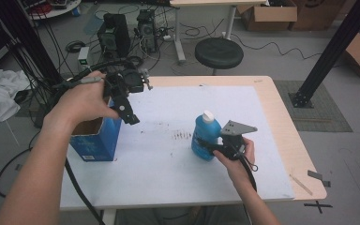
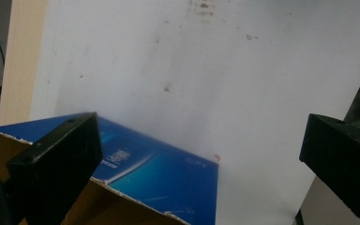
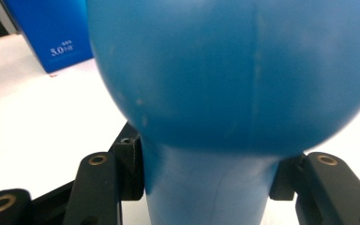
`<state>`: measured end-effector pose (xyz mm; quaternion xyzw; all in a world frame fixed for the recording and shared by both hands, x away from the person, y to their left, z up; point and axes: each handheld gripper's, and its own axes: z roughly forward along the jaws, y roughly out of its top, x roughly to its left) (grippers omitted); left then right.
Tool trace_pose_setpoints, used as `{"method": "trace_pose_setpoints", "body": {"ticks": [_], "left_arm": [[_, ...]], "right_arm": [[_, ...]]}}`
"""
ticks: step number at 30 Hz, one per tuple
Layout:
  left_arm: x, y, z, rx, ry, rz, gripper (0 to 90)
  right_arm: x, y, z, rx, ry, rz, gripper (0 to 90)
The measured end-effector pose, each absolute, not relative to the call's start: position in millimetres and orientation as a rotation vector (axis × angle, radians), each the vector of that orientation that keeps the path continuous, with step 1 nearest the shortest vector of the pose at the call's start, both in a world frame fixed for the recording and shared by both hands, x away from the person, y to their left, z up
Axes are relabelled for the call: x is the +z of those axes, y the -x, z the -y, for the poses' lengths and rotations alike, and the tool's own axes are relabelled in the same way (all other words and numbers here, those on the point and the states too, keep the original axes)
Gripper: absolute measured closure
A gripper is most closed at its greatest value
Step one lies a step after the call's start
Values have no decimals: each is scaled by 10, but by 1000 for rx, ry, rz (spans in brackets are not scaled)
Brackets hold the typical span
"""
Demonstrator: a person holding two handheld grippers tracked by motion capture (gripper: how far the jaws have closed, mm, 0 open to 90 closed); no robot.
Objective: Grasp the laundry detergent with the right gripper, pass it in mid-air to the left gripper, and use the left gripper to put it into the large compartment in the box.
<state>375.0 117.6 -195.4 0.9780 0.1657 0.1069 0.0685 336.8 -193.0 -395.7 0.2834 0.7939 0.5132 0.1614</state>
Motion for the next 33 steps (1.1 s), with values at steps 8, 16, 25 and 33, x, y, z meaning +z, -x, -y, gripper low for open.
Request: {"method": "trace_pose_setpoints", "body": {"ticks": [8, 16, 25, 33], "left_arm": [[-1884, -3741, -1135, 325, -2926, -475, 3], [-1832, -3726, -1051, 304, -2918, -435, 3], [-1741, -3707, -1007, 292, -2890, -409, 3], [-1672, -3688, -931, 264, -2862, -367, 3]], "right_arm": [[-3752, -3475, 1978, 1516, -684, -2355, 450], [-3635, -3601, 1948, 1593, -542, -2467, 450], [-3418, -3722, 1804, 1635, -349, -2589, 450], [-3325, -3831, 1679, 1664, -232, -2676, 450]]}}
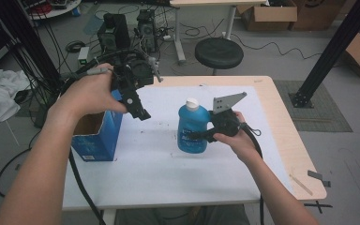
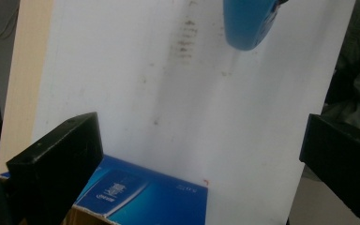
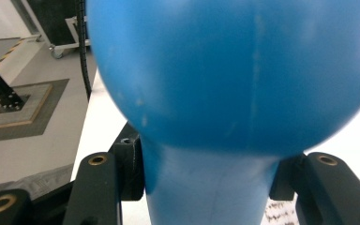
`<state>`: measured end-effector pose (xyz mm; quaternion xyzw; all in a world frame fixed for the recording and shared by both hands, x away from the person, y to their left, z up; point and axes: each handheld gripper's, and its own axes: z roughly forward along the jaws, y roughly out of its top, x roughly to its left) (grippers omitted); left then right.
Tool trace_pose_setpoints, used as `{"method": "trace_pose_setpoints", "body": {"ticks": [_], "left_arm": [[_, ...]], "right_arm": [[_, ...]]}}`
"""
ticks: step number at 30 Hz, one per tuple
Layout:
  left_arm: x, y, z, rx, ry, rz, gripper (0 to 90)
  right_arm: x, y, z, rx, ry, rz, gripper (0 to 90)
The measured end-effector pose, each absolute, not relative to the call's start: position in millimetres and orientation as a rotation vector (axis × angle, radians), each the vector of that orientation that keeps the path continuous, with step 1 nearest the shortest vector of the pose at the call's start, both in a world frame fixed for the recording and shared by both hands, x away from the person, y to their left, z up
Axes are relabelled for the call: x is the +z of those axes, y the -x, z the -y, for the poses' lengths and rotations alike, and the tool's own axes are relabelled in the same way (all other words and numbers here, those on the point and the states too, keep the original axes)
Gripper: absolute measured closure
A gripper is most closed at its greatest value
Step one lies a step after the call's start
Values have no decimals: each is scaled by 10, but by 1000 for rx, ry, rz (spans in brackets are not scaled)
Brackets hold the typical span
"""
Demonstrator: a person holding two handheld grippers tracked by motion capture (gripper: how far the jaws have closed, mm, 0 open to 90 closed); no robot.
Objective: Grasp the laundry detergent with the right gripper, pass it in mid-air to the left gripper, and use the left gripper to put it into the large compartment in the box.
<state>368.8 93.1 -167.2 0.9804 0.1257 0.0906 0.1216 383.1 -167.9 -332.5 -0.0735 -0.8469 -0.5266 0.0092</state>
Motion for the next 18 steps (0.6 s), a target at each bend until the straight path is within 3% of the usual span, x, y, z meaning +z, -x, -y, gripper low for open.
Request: {"method": "trace_pose_setpoints", "body": {"ticks": [18], "left_arm": [[-1623, -3681, -662, 223, -2860, -274, 3]], "right_arm": [[-3210, -3869, 1362, -1569, 67, 2609, 450]]}}
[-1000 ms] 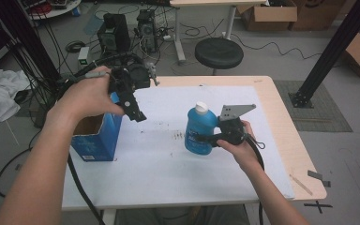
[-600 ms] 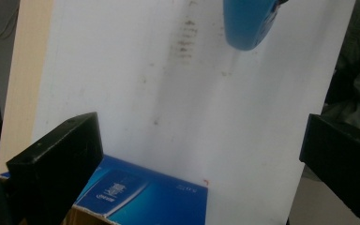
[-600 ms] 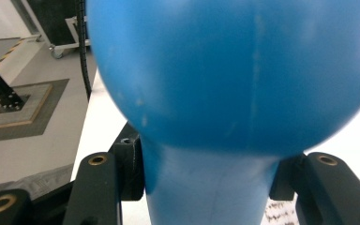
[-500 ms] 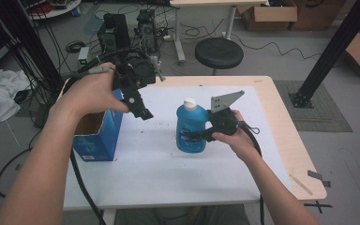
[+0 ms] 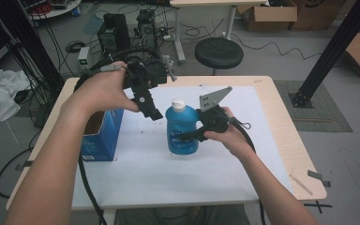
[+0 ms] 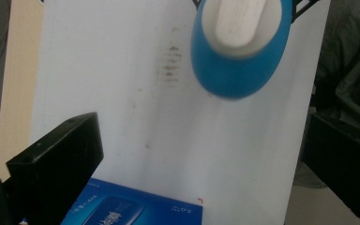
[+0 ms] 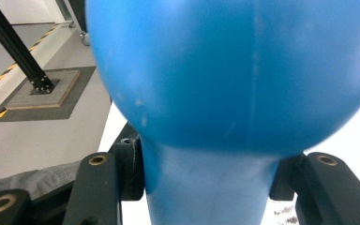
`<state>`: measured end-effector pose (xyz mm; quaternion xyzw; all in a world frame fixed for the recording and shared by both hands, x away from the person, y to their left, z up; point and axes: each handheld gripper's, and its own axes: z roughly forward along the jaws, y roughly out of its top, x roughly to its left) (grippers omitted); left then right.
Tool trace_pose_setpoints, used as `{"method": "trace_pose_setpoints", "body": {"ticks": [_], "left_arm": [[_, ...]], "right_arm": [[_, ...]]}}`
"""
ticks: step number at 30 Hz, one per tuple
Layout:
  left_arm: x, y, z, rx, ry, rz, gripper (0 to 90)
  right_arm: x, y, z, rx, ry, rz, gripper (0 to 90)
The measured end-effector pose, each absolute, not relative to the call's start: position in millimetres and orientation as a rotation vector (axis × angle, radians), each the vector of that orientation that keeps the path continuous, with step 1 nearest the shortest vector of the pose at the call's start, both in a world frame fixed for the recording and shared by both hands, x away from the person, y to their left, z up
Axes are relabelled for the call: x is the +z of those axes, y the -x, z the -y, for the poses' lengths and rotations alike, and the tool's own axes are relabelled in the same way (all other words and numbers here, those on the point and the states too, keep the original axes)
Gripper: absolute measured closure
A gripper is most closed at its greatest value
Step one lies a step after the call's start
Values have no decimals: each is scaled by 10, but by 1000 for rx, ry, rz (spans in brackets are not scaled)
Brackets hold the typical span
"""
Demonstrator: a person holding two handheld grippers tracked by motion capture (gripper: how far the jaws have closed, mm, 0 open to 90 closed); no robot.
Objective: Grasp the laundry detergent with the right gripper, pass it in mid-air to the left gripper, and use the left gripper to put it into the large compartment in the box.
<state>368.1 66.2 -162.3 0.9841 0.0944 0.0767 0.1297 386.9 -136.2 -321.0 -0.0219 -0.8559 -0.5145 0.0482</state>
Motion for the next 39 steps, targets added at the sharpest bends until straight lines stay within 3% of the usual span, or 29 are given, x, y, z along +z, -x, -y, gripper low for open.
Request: {"method": "trace_pose_setpoints", "body": {"ticks": [39], "left_arm": [[-1838, -3637, -293, 144, -2966, -157, 3]], "right_arm": [[-3116, -3824, 1103, -1515, -35, 2609, 451]]}}
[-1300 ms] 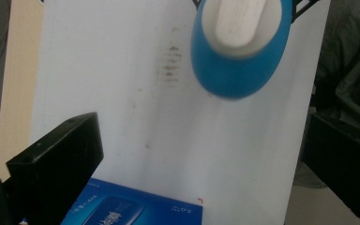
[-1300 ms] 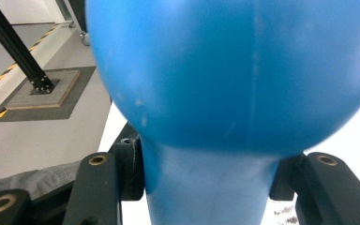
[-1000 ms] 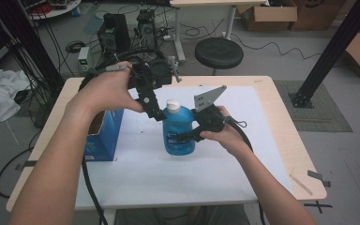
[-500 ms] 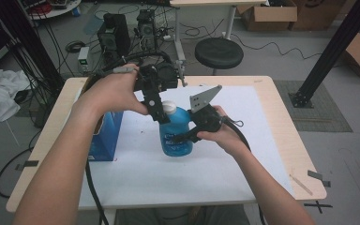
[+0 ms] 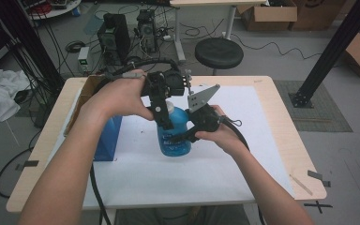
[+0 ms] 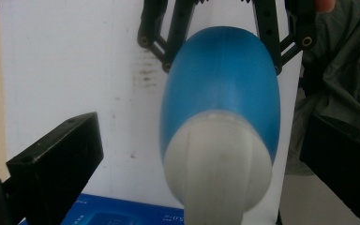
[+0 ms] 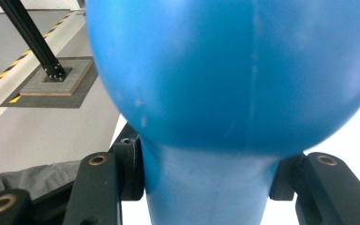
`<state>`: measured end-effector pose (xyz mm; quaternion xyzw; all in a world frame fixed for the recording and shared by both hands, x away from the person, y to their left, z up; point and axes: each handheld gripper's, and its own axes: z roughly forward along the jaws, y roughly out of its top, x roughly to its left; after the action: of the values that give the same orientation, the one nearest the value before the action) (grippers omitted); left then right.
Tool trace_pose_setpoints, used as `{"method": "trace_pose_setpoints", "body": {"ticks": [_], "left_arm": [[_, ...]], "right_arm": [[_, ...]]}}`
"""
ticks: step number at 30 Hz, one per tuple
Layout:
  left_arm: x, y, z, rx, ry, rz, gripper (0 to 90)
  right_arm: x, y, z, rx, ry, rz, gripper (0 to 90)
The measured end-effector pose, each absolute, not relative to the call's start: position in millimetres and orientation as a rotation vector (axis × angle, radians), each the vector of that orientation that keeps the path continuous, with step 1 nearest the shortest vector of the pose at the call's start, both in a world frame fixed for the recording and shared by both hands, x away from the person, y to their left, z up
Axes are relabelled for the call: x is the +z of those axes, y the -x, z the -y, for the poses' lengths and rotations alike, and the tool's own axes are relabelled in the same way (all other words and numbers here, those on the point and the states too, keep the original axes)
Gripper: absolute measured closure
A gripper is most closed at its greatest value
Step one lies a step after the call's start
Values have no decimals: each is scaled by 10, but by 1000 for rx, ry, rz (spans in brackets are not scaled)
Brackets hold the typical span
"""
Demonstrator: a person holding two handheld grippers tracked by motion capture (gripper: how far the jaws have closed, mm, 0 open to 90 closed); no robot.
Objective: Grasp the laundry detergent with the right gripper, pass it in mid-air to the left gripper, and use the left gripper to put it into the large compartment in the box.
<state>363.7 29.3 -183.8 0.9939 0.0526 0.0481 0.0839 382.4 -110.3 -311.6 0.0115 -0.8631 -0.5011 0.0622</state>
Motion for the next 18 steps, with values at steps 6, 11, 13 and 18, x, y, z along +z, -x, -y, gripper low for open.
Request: {"method": "trace_pose_setpoints", "body": {"ticks": [6, 11, 13, 18], "left_arm": [[-1928, -3625, -254, 142, -2989, -143, 3], [-1956, -3620, -223, 138, -2999, -135, 3], [-1956, -3621, -215, 138, -3002, -130, 3], [-1965, -3637, -213, 117, -3015, -136, 22]], "right_arm": [[-3103, -3818, 1100, -1515, -39, 2611, 450], [-3096, -3812, 1099, -1521, -46, 2610, 451], [-3092, -3807, 1099, -1520, -51, 2610, 450], [-3092, -3807, 1100, -1524, -58, 2610, 451]]}}
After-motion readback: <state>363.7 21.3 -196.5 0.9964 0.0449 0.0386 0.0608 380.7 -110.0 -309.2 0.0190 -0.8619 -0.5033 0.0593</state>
